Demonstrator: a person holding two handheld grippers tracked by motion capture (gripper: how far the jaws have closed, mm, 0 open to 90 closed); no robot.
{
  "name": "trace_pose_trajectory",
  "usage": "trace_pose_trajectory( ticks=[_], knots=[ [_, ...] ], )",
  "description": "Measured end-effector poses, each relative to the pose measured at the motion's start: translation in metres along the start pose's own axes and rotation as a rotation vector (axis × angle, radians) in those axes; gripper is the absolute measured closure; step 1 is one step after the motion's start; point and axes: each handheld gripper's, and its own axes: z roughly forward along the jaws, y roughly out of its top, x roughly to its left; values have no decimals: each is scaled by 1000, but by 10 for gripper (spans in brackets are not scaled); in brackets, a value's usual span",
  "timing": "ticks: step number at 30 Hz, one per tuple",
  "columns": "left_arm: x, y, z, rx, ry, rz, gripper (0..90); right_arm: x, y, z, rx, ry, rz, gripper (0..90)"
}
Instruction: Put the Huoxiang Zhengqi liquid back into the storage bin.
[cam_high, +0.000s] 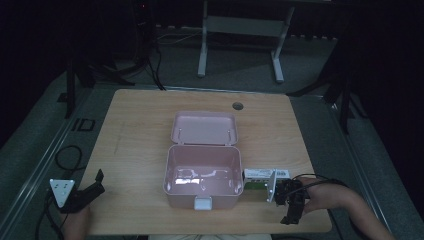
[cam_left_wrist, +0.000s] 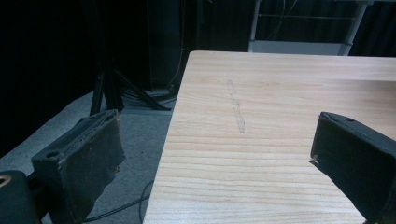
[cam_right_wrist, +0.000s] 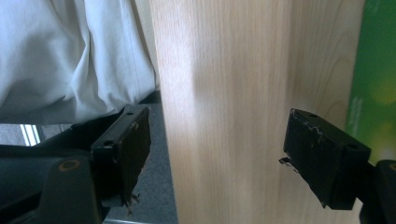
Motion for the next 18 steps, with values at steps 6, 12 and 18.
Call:
trace_pose_trajectory(
  ticks=[6, 12, 18],
  knots=[
    [0, 0, 0, 1, -1, -1, 28, -1, 12, -14, -19, -29, -35, 213],
    [0, 0, 0, 0, -2, -3, 28, -7, 18, -37, -38, -78, -59, 235],
    [0, 0, 0, 0, -3, -3, 27, -16, 16, -54, -53, -107, -67, 286]
  ],
)
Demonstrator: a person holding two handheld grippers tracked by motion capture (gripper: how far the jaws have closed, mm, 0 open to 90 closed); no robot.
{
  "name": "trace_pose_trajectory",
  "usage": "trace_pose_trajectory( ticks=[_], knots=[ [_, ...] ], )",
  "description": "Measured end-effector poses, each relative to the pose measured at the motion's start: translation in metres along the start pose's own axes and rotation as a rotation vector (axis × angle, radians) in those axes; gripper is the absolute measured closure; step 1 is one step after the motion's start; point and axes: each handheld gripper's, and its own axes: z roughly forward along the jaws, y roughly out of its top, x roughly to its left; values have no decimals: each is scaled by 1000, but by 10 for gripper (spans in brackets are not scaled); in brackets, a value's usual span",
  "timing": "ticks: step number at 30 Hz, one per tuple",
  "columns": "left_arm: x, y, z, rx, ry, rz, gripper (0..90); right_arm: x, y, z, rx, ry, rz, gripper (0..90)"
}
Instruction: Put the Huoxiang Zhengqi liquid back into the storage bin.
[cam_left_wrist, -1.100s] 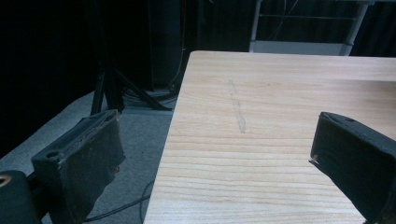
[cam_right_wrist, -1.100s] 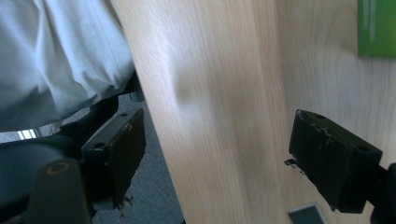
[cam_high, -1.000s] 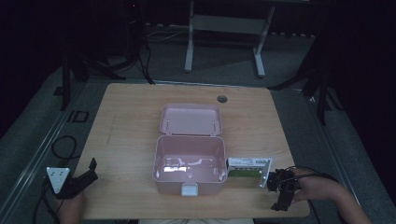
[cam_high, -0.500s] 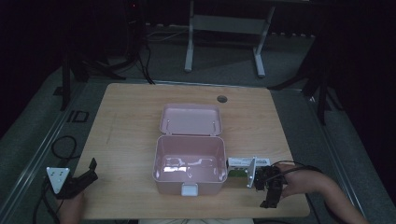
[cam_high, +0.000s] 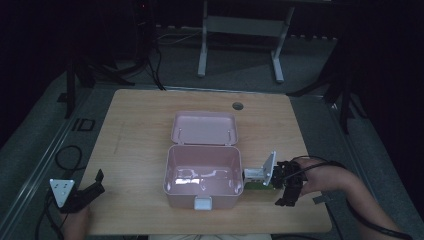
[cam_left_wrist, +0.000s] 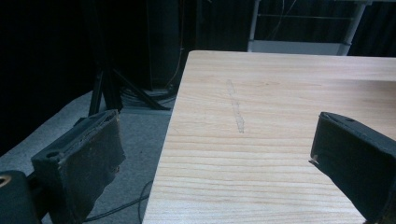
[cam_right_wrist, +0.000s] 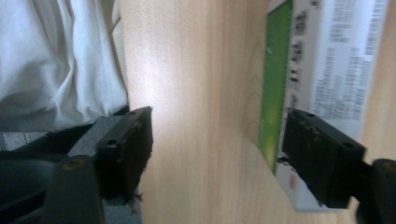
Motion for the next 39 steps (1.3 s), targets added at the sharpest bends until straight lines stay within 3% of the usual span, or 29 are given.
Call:
trace_pose_trajectory(
  ticks=[5, 16, 22, 39],
  knots=[
    [0, 0, 0, 3, -1, 2, 27, -12, -5, -6, 7, -31, 22, 312],
    [0, 0, 0, 5, -3, 2, 27, -42, -12, 3, 34, -79, 52, 378],
    [0, 0, 0, 5, -3, 1, 28, -51, -9, 10, 49, -62, 58, 444],
    [0, 0, 0, 3, -4, 2, 28, -58, 5, 35, 112, -25, 53, 596]
  ],
)
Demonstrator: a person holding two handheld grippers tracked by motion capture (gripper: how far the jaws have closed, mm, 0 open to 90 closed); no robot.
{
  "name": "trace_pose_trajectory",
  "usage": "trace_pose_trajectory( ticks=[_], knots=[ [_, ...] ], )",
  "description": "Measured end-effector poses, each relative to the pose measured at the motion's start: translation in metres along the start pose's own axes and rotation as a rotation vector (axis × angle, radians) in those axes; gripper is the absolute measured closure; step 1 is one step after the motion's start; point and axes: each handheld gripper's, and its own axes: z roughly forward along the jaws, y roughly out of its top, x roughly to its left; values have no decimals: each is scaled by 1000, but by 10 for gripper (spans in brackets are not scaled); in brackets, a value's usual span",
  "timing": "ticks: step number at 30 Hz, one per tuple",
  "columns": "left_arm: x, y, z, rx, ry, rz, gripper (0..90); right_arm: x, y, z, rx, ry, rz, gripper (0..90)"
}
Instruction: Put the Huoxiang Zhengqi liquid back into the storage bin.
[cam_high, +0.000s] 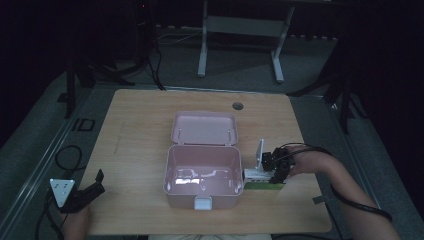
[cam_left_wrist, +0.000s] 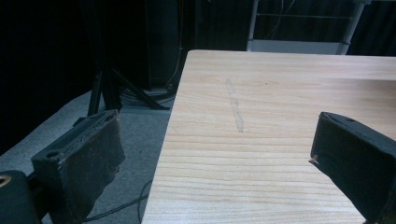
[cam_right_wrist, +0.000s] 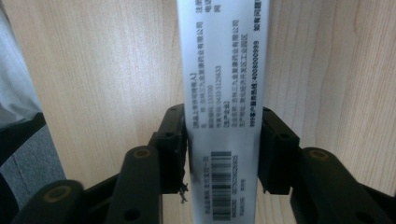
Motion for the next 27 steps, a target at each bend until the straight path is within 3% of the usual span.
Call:
trace_pose_trajectory(
  ticks=[13, 27],
  knots=[
    [0, 0, 0, 2, -4, -3, 27, 1, 1, 0, 15, 11, -17, 619],
    [0, 0, 0, 5, -3, -3, 28, 5, -5, -20, -4, 26, -12, 620]
  ],
)
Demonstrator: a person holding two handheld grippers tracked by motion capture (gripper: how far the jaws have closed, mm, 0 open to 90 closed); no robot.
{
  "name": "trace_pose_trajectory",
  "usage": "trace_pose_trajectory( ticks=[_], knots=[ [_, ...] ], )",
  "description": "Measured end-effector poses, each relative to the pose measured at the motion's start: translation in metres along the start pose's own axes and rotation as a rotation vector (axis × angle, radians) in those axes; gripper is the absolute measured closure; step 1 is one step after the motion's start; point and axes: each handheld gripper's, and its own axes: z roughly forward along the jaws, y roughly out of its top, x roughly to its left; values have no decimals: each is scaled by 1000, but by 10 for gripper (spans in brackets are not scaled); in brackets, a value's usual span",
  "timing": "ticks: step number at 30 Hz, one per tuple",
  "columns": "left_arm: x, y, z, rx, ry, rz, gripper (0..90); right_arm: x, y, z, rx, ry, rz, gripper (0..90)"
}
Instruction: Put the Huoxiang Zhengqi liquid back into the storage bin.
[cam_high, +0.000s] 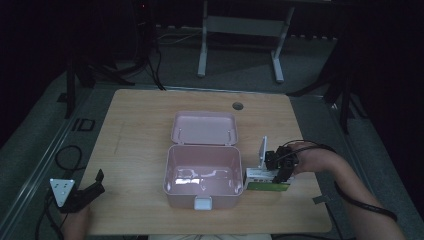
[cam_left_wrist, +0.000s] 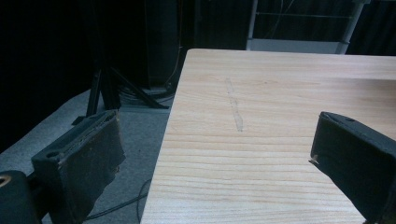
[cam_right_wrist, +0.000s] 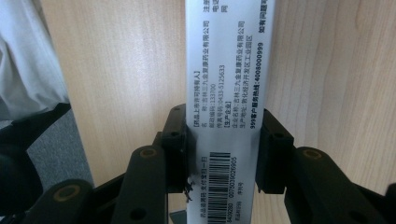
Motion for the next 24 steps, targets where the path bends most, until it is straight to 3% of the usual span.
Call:
trace_pose_trajectory(
  ticks=[14, 24],
  knots=[
    [0, 0, 0, 1, 1, -1, 28, 8, -6, -27, 15, 19, 12, 621],
    [0, 0, 0, 2, 2, -2, 28, 18, -13, -61, 3, 4, 30, 620]
  ],
)
